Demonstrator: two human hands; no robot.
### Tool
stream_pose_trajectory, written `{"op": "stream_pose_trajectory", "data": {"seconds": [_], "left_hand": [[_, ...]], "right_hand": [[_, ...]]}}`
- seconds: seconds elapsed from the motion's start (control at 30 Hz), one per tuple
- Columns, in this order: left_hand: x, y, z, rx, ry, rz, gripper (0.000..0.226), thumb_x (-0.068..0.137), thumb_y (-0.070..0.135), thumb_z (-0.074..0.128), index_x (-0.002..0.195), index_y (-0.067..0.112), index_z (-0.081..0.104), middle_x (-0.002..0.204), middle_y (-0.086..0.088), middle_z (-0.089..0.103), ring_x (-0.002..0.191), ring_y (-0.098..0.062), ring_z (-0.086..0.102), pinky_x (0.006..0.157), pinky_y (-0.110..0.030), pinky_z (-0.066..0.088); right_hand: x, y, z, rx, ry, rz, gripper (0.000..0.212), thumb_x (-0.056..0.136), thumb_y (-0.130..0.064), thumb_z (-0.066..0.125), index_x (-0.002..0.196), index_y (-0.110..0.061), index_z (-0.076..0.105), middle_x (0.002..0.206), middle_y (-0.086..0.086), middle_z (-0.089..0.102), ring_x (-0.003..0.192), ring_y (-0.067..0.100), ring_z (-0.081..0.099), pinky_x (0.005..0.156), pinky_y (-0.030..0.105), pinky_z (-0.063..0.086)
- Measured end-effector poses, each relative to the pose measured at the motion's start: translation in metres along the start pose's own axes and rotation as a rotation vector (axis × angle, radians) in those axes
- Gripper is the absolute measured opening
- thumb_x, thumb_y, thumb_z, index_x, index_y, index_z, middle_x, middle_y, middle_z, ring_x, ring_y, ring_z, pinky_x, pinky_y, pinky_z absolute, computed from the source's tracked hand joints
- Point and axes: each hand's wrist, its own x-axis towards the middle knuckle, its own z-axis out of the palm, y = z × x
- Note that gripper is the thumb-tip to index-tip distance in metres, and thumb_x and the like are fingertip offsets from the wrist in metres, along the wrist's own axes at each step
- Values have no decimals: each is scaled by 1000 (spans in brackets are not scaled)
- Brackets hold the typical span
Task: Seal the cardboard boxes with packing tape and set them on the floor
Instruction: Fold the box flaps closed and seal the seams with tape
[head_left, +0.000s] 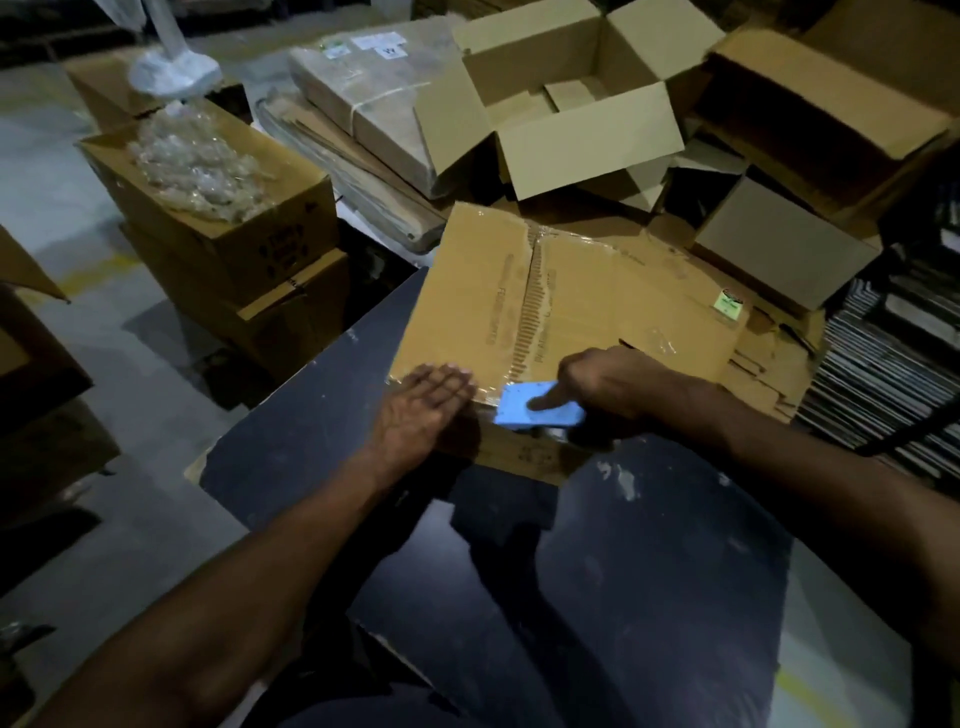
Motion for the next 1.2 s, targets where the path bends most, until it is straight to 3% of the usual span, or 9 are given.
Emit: {"op": "stream_pose_trajectory", "data": {"seconds": [0.2,0.37,0.53,0.6,0.67,0.77,0.93,1.1,1.2], "left_hand": [[-15,-73,-11,-99,-22,-41,47,84,1,84,129,11,72,135,-9,69,125,-27,66,114,-41,41],[-15,-65,-13,-116,-16,-70,42,89,3,79,129,12,72,134,-9,69,125,-26,66,112,-41,43],[-17,-67,-15,-129,15,-31,37,93,8,70,130,9,71,136,-10,68,126,-28,65,113,-41,41],[-16,-67,-14,-114,21,-20,38,93,7,70,131,8,70,136,-11,68,127,-29,65,113,-41,41],[-17,-67,-14,-117,24,-13,38,97,9,62,134,7,68,138,-12,66,128,-30,63,115,-42,39],[-19,-67,-15,-127,7,3,38,104,18,52,138,6,65,142,-14,62,132,-31,60,117,-43,36],[-16,-69,-21,-134,-18,50,42,112,29,41,138,6,64,143,-15,62,133,-33,59,115,-45,39],[-19,-66,-24,-143,-62,33,42,105,24,51,143,8,61,149,-12,58,139,-31,54,115,-48,42],[-20,-66,-25,-149,-100,16,43,108,28,46,146,10,58,151,-10,55,142,-29,51,116,-49,41]], "right_hand": [[45,-52,-28,88,127,-9,54,84,-32,74,136,-26,62,117,5,67,96,27,63,68,34,52],[34,-43,-23,120,72,28,56,86,-33,73,140,-25,59,117,4,65,80,18,49,65,32,44],[26,-38,-22,106,77,62,62,81,-29,74,141,-30,58,91,-5,57,65,13,45,58,27,39],[15,-25,-15,87,37,96,58,83,-34,74,138,-30,58,93,-5,59,72,15,53,61,28,42],[-4,-8,-3,64,28,118,50,90,-46,71,137,-32,58,119,2,64,98,24,63,76,33,51],[-27,8,9,70,33,115,51,96,-48,66,145,-40,53,138,7,56,123,30,58,95,41,52],[-28,7,14,130,42,118,55,95,-48,66,144,-28,53,139,9,56,125,29,55,96,42,49],[-22,3,16,172,-9,195,51,94,-58,64,136,-30,55,134,4,58,117,24,59,99,38,48],[-16,1,13,170,-46,202,59,83,-49,77,137,-38,55,134,0,59,112,22,62,92,37,53]]}}
